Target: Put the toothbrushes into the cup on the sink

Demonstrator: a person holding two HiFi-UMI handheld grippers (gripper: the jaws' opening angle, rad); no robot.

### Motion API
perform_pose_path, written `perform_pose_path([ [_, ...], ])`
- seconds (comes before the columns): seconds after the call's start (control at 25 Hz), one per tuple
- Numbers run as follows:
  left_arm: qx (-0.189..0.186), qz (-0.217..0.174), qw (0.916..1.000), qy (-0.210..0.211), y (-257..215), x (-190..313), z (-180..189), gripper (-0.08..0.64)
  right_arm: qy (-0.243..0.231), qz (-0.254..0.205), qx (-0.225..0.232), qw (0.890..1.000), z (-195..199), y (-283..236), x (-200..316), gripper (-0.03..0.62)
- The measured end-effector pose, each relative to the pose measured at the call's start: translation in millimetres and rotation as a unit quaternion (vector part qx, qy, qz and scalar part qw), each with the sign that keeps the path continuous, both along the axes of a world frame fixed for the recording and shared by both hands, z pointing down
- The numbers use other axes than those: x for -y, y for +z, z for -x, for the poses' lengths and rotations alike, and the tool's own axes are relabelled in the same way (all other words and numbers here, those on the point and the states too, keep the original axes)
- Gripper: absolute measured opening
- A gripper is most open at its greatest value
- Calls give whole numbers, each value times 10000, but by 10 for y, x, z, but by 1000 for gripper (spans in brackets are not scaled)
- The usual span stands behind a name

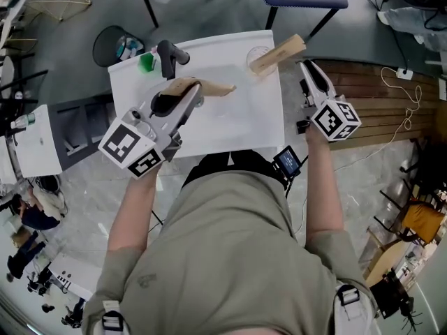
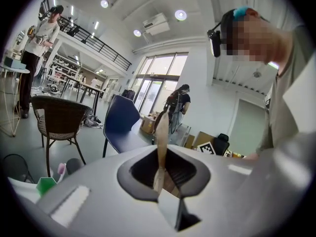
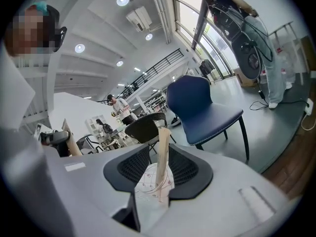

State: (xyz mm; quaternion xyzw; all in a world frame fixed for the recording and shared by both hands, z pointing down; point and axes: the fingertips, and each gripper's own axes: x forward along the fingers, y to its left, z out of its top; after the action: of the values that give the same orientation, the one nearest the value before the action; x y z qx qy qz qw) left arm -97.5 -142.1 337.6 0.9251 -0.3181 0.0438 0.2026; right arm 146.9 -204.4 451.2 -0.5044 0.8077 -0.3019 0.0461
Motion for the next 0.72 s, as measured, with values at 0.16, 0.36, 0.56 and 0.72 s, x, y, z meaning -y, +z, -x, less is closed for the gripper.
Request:
perform_pose_path([
  [0.16, 14, -95, 9999, 116, -70, 38, -88, 34, 24, -54, 25, 10000, -66, -110, -128, 109],
  [0.36, 18, -165, 9995, 277, -111, 119, -226, 34, -26, -24, 105, 9999, -105, -171, -309, 109],
  [0.56, 51, -152, 9989, 432, -97, 243, -336, 34, -207, -22, 117, 9997, -139, -333, -419, 107],
  [0.72, 213, -119, 9981, 561, 14, 314, -480, 34, -387, -97, 72, 9992, -231, -444, -535, 106],
])
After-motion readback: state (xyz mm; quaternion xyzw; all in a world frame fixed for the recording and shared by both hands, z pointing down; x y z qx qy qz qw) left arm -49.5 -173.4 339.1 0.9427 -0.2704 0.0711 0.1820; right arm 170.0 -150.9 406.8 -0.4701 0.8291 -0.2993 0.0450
